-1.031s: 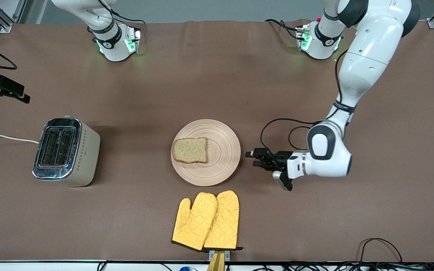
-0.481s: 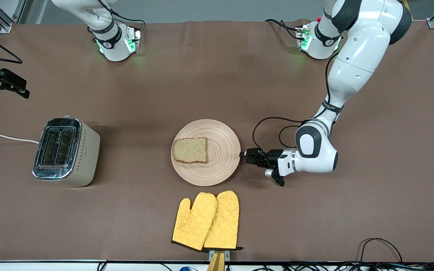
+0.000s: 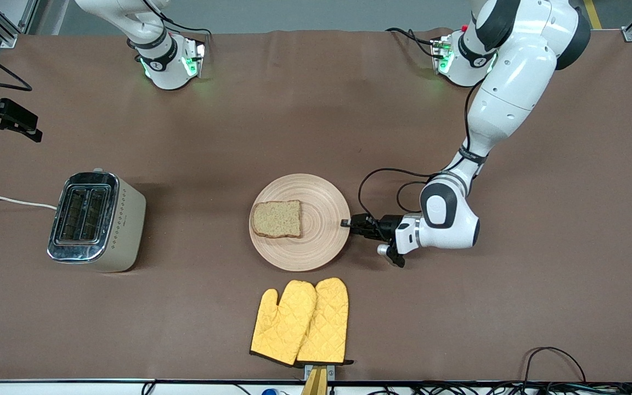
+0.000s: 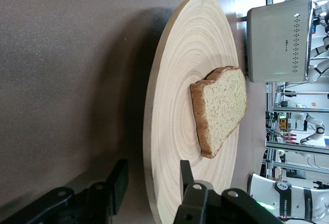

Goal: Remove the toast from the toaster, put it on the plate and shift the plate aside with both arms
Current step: 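Grip the rim of the wooden plate with the left gripper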

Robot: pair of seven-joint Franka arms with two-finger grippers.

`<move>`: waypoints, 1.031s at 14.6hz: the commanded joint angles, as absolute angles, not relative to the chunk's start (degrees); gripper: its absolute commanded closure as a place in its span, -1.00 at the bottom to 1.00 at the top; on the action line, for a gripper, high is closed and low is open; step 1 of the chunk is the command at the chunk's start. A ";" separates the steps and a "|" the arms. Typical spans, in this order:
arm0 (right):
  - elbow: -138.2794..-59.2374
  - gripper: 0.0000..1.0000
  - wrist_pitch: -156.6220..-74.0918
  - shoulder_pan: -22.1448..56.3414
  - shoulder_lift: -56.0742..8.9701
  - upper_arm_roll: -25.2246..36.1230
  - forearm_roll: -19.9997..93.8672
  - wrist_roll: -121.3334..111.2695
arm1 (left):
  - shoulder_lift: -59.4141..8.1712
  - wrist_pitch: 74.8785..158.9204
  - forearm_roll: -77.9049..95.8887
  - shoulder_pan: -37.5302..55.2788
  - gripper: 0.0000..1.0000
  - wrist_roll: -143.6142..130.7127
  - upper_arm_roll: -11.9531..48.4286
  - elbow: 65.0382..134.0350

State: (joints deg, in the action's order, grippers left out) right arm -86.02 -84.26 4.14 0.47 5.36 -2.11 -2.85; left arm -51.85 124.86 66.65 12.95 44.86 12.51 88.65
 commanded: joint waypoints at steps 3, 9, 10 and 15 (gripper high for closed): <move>-86.57 -1.00 -84.20 2.99 1.14 4.83 -2.46 -2.81 | -52.12 126.12 68.29 13.27 0.49 45.44 12.66 89.03; -86.57 -1.00 -84.29 2.99 1.14 4.75 -2.29 -2.81 | -52.21 126.12 68.99 13.27 0.85 45.26 12.66 89.03; -86.57 -1.00 -84.29 2.99 1.14 4.75 -1.59 -2.81 | -52.12 126.12 68.99 13.27 0.87 45.26 12.66 89.03; -86.40 -1.00 -84.37 2.99 1.05 4.83 -1.14 -2.81 | -51.77 126.12 68.91 13.18 1.00 45.35 12.66 88.51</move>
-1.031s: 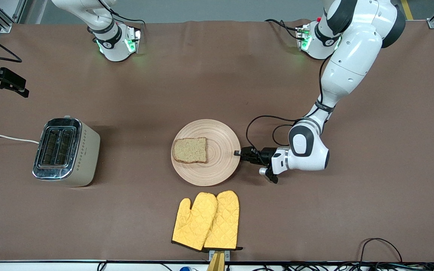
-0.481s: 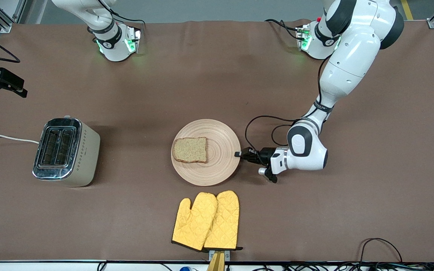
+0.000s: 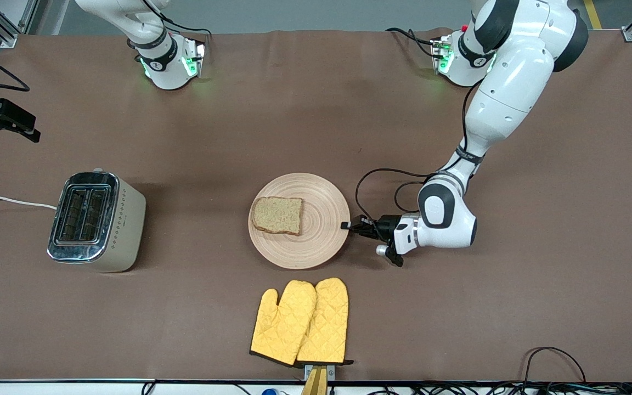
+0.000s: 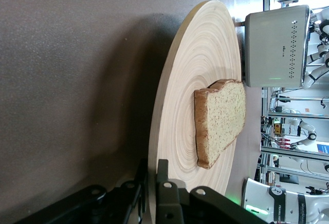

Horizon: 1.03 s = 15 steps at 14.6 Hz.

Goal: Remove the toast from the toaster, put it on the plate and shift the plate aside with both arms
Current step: 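Grip the rim of the wooden plate with the left gripper, then slide the plate with toast away from the toaster with the left gripper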

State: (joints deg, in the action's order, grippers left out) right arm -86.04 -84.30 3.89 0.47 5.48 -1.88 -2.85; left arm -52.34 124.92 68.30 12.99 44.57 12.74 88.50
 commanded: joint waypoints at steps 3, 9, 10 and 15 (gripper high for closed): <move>-86.40 -1.00 -84.29 3.08 1.05 4.75 -1.14 -2.81 | -51.51 126.04 68.91 13.18 1.00 45.00 12.66 88.24; -86.48 -1.00 -84.02 3.34 1.05 4.57 -1.14 -2.81 | -46.86 121.92 68.91 10.38 1.00 44.56 12.74 88.94; -86.40 -1.00 -83.94 3.43 0.97 4.48 -1.14 -2.81 | -46.06 119.90 68.82 8.80 1.00 43.52 12.74 88.95; -86.48 -1.00 -83.76 3.52 1.05 4.48 -1.14 -2.73 | -42.19 113.74 67.94 2.65 1.00 41.66 12.66 88.68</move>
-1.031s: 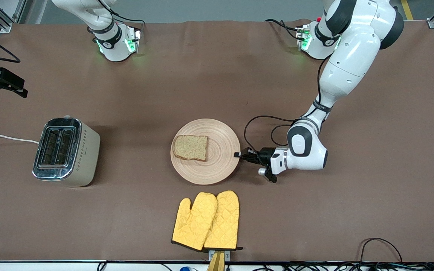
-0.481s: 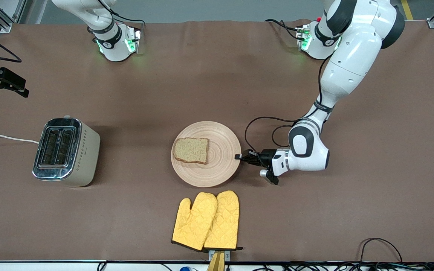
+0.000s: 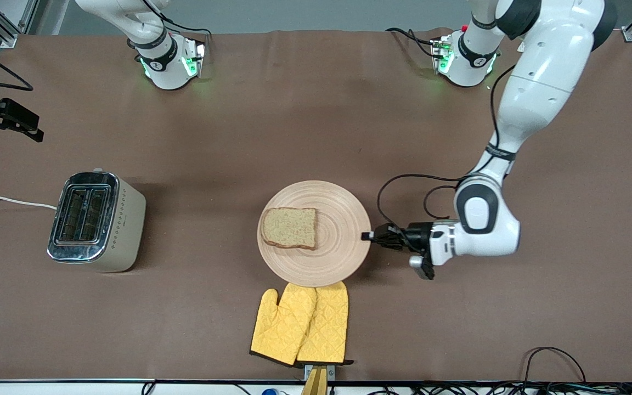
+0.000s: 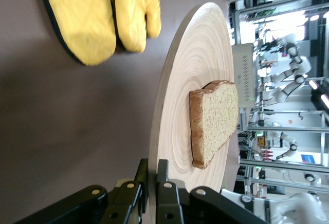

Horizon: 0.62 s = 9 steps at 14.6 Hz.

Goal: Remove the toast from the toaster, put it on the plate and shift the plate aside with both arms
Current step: 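Slide the plate with toast away from the toaster with the left gripper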

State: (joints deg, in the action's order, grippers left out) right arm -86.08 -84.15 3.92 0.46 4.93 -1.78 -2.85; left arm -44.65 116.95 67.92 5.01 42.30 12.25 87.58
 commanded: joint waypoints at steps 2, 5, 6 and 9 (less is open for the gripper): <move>-86.49 -1.00 -83.58 3.43 0.97 4.48 -1.14 -2.72 | -42.10 110.67 67.68 -0.43 1.00 41.84 12.66 88.24; -86.48 -1.00 -83.50 3.52 0.97 4.48 -1.14 -2.81 | -42.36 104.35 67.41 -6.57 1.00 42.36 12.57 88.33; -86.48 -1.00 -83.58 3.43 0.97 4.48 -1.14 -2.81 | -42.45 102.85 66.54 -8.68 1.00 42.36 12.57 88.33; -86.57 -1.00 -83.24 3.43 0.97 4.48 -1.14 -2.81 | -42.10 101.16 60.74 -14.22 1.00 42.01 12.66 88.15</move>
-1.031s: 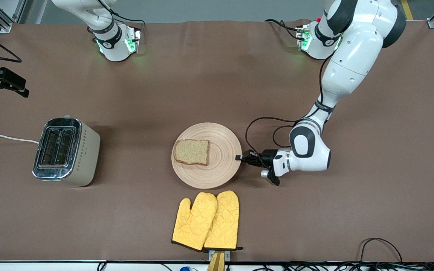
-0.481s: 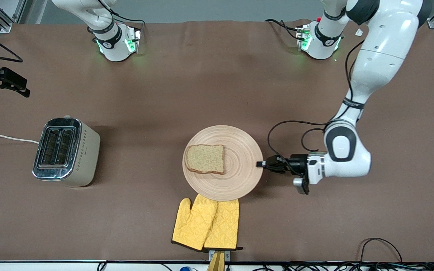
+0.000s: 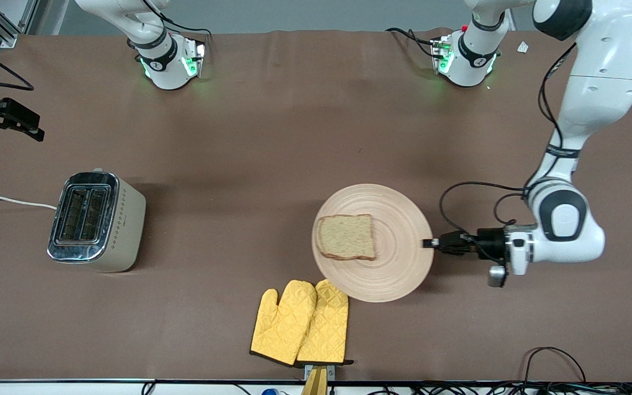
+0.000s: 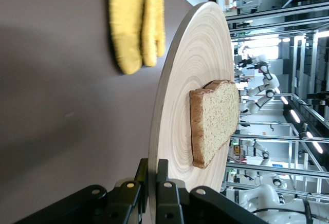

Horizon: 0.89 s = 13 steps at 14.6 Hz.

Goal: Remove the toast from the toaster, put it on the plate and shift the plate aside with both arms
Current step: 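Slide the plate with toast away from the toaster with the left gripper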

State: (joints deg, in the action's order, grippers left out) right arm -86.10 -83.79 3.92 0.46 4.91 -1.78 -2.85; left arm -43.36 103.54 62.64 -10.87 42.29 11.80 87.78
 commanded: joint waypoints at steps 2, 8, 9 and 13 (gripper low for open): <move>-86.48 -1.00 -83.32 3.43 0.97 4.48 -1.06 -2.81 | -42.27 98.98 59.51 -18.00 1.00 42.27 12.66 88.07; -86.48 -1.00 -83.32 3.43 0.97 4.48 -1.05 -2.81 | -43.32 97.57 54.67 -26.53 1.00 42.45 12.57 86.40; -86.48 -1.00 -83.32 3.43 0.97 4.48 -1.05 -2.81 | -44.20 96.43 54.15 -27.50 1.00 42.54 12.22 85.61; -86.48 -1.00 -83.23 3.43 0.97 4.48 -1.05 -2.81 | -46.22 96.15 50.80 -30.58 1.00 42.37 12.13 84.99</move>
State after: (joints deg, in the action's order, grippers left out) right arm -86.11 -83.58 3.92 0.46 4.89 -1.75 -2.85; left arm -44.53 98.69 50.99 -29.28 42.50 11.57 87.01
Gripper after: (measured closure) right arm 0.000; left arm 0.912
